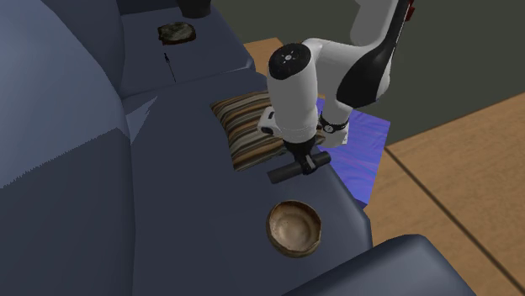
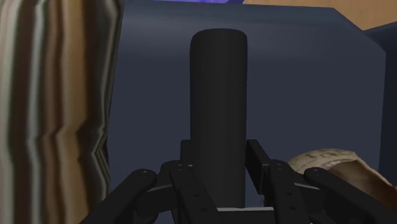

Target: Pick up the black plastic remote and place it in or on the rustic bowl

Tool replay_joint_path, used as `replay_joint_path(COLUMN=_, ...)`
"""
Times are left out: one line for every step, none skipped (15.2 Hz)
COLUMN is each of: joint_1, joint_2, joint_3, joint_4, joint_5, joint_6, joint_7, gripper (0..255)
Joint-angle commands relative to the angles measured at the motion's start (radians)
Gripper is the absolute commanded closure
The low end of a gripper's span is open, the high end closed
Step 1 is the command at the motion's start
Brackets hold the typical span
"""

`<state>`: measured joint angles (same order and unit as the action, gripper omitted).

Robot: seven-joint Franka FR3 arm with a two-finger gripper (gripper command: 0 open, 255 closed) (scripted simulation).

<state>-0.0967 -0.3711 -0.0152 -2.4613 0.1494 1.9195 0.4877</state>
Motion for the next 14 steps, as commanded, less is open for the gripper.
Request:
replay_joint_path(joint_1=-0.002, joint_2=-0.013, joint_3=-0.002, joint_4=0.017, joint_5=-0.003, joint_6=-0.031, joint_7=0.002, gripper=255)
replay_joint_path(joint_1=-0.002, joint_2=-0.018, joint_3=-0.002, joint_4=0.027, joint_5=-0.004, joint_6=-0.045, joint_7=0.004, gripper=255)
replay_joint_path(joint_1=-0.002, joint_2=-0.022, joint_3=-0.002, joint_4=0.037, joint_5=-0.005, joint_6=-0.059, joint_7=0.006, gripper=255)
replay_joint_path(joint_1=-0.002, joint_2=-0.027, joint_3=-0.002, joint_4=0.047, joint_5=-0.005, joint_6=-0.073, joint_7=0.008, gripper=255)
replay_joint_path(joint_1=-0.002, joint_2=-0.031, joint_3=-0.002, joint_4=0.057, joint_5=-0.006, joint_6=-0.087, joint_7=0.010, gripper=255)
replay_joint_path(joint_1=-0.002, joint_2=-0.034, joint_3=-0.002, joint_4=0.068, joint_5=-0.007, joint_6=-0.102, joint_7=0.012, gripper=255)
replay_joint_path(joint_1=-0.003, joint_2=-0.038, joint_3=-0.003, joint_4=0.078, joint_5=-0.007, joint_6=-0.116, joint_7=0.014, gripper=255)
replay_joint_path(joint_1=-0.003, joint_2=-0.041, joint_3=-0.003, joint_4=0.089, joint_5=-0.008, joint_6=-0.129, joint_7=0.016, gripper=255)
replay_joint_path(joint_1=-0.003, joint_2=-0.044, joint_3=-0.003, joint_4=0.100, joint_5=-0.009, joint_6=-0.143, joint_7=0.018, gripper=255)
replay_joint_path(joint_1=-0.003, joint_2=-0.046, joint_3=-0.003, joint_4=0.112, joint_5=-0.009, joint_6=-0.157, joint_7=0.019, gripper=255)
replay_joint_path(joint_1=-0.003, joint_2=-0.049, joint_3=-0.003, joint_4=0.123, joint_5=-0.010, joint_6=-0.171, joint_7=0.021, gripper=255)
replay_joint_path(joint_1=-0.003, joint_2=-0.049, joint_3=-0.003, joint_4=0.125, joint_5=-0.010, joint_6=-0.174, joint_7=0.022, gripper=255)
replay_joint_path(joint_1=0.003, joint_2=-0.012, joint_3=0.004, joint_4=0.155, joint_5=-0.004, joint_6=-0.165, joint_7=0.031, gripper=255)
replay_joint_path(joint_1=0.008, joint_2=0.026, joint_3=0.011, joint_4=0.187, joint_5=0.001, joint_6=-0.157, joint_7=0.040, gripper=255)
